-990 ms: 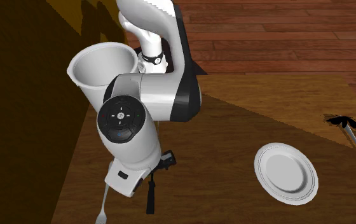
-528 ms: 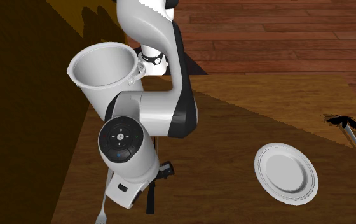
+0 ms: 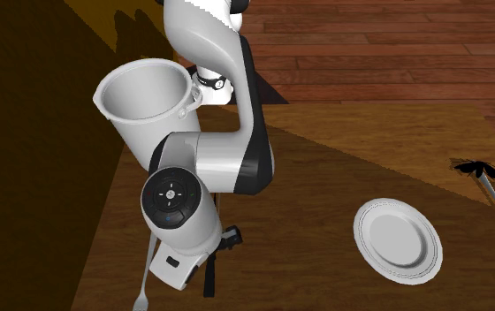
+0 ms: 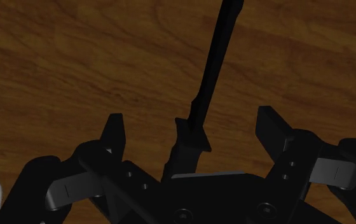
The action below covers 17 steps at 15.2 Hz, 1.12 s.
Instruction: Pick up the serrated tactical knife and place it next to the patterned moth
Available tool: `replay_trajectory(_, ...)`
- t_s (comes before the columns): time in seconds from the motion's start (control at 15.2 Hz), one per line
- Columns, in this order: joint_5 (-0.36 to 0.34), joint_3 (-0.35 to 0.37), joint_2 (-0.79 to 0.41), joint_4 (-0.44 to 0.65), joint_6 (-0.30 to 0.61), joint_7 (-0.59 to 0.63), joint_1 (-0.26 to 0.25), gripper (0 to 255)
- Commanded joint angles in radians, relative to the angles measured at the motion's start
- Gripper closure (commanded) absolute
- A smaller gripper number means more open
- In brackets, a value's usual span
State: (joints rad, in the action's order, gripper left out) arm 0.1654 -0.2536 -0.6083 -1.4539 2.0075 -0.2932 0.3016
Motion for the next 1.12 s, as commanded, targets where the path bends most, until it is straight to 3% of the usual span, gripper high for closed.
replay_trajectory(0.0, 0.000, 0.000, 0.000, 0.000, 0.000, 0.000, 0.000, 0)
replay_trajectory(0.07, 0.000, 0.000, 0.000, 0.000, 0.000, 0.000, 0.000, 255)
replay_trajectory(0.66, 0.000, 0.000, 0.000, 0.000, 0.000, 0.000, 0.000, 255)
replay_trajectory(1.06, -0.008, -0.005, 0.028, 0.038, -0.065, 0.006, -0.001, 255)
